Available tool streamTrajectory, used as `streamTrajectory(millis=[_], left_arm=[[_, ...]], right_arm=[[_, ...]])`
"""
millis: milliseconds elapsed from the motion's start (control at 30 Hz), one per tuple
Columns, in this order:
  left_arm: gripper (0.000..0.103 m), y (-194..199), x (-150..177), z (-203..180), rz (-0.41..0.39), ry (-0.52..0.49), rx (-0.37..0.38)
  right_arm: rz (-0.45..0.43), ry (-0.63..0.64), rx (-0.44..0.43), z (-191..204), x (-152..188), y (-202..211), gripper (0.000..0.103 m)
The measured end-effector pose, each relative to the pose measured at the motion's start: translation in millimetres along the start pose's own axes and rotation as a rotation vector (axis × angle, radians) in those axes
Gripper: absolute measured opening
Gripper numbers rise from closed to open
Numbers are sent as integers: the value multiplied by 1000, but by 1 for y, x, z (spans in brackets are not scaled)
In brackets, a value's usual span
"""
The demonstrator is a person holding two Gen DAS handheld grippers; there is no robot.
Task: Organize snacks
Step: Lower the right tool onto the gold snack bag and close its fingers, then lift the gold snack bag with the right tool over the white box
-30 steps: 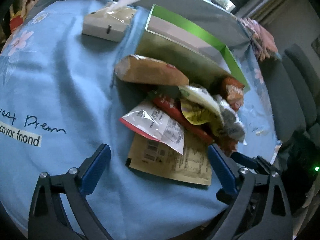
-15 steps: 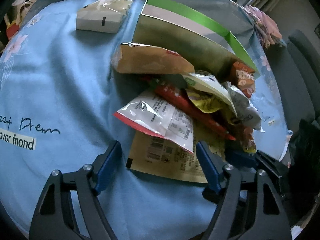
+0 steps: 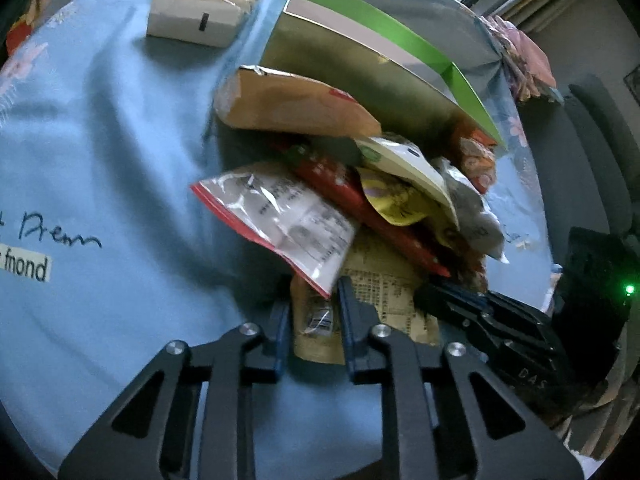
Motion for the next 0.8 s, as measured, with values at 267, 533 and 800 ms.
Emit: streamTrajectory(millis=[267, 533, 800], left_arm=[[19, 23, 24, -3, -20, -9, 40], [19, 56, 31, -15, -91, -12, 47], [19, 89, 13, -35, -195, -49, 51]], right_arm=[[23, 40, -59, 27, 13, 10, 13], [3, 86, -138, 57, 14, 30, 13], [-65, 120, -195, 72, 3, 54, 13]])
Point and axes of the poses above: each gripper's, at about its wrist camera, not at the fingertips, and y roughly against the way its jaws point, z to its left, x to its underside, the point moved 6 cm from there along -y, roughly the way its jaws point, and after that the axes turned 3 degrees about -x, right-handed, at the moved point
